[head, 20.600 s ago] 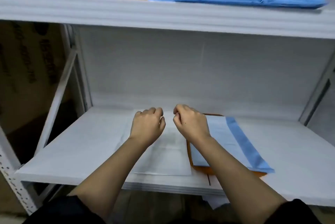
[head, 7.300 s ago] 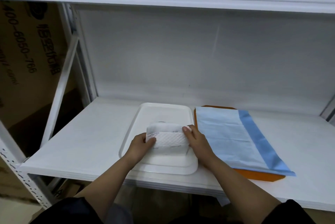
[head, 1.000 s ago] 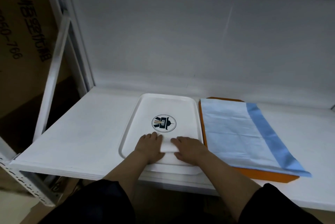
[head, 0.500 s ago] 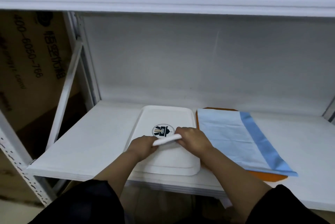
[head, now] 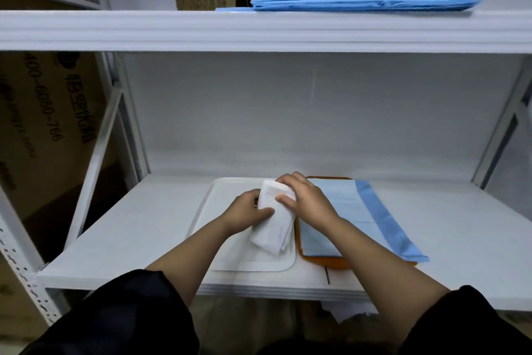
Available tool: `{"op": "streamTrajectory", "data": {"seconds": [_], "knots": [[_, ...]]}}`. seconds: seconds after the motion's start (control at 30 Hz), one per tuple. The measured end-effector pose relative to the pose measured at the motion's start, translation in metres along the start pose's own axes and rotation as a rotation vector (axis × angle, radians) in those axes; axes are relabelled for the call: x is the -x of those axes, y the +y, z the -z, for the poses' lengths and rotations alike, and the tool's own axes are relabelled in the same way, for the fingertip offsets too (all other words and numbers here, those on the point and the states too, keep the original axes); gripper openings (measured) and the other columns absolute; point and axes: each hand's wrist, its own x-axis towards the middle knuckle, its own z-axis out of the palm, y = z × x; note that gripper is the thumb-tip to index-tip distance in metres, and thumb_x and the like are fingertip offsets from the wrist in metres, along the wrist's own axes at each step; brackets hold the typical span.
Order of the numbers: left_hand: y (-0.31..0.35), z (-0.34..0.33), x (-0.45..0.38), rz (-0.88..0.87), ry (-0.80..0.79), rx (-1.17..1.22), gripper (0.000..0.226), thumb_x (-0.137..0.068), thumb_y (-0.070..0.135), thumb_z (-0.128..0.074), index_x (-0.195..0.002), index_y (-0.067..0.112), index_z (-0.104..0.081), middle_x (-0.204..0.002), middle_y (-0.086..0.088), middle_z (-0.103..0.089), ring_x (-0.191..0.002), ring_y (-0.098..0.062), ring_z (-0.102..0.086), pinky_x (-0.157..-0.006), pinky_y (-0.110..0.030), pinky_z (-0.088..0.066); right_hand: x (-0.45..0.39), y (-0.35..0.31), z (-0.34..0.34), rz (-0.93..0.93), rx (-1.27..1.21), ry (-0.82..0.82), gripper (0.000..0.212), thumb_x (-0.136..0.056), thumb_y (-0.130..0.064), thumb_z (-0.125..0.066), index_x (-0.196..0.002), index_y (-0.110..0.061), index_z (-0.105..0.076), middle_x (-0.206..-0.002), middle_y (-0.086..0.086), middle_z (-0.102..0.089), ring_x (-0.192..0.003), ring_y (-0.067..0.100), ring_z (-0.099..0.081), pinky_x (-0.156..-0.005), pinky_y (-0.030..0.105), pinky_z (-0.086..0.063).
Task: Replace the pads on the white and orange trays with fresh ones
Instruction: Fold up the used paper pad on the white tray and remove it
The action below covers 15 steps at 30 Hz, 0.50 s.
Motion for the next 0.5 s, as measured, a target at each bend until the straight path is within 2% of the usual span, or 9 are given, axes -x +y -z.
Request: {"op": "streamTrajectory", "data": {"seconds": [0.17, 0.23, 0.37, 0.5], "knots": [[0.029, -0.018, 0.004, -0.041, 0.013, 0.185, 0.026, -0.088, 0.007, -0.058, -0.113, 0.012, -0.062, -0.104, 0.0, -0.068, -0.097, -0.012, -0.063, -0.08, -0.023, -0.052, 0.019, 0.002, 0.025, -0.053, -0.016, 0.037, 0.032, -0.09, -0.033, -0.058, -0.121, -0.031, -0.053, -0.119, -0.009, -0.052, -0.105, 0.012, -0.053, -0.088, 0.033, -0.046], [0.034, -0.024, 0.007, -0.036, -0.013, 0.236, 0.029, -0.089, 0.005, -0.057, -0.117, 0.01, -0.06, -0.107, -0.003, -0.068, -0.1, -0.015, -0.064, -0.083, -0.025, -0.053, 0.026, 0.005, 0.034, -0.098, -0.03, 0.038, 0.031, -0.089, -0.033, -0.059, -0.119, -0.03, -0.052, -0.122, -0.01, -0.054, -0.108, 0.013, -0.051, -0.09, 0.034, -0.045], [0.046, -0.038, 0.013, -0.09, -0.046, 0.177, 0.037, -0.086, 0.002, -0.059, -0.122, 0.01, -0.053, -0.114, -0.005, -0.064, -0.105, -0.016, -0.061, -0.086, -0.027, -0.052, 0.045, 0.009, 0.048, -0.141, -0.016, 0.021, 0.018, -0.088, -0.032, -0.059, -0.104, -0.028, -0.053, -0.106, -0.004, -0.062, -0.097, 0.018, -0.055, -0.083, 0.039, -0.048], [0.051, -0.052, 0.022, -0.122, -0.016, 0.106, 0.023, -0.085, 0.005, -0.062, -0.106, 0.011, -0.053, -0.1, -0.004, -0.06, -0.091, -0.02, -0.059, -0.077, -0.033, -0.051, 0.072, 0.01, 0.049, -0.154, 0.061, -0.01, 0.017, -0.089, -0.03, -0.057, -0.104, -0.025, -0.052, -0.105, -0.003, -0.063, -0.092, 0.019, -0.056, -0.078, 0.037, -0.047]]}}
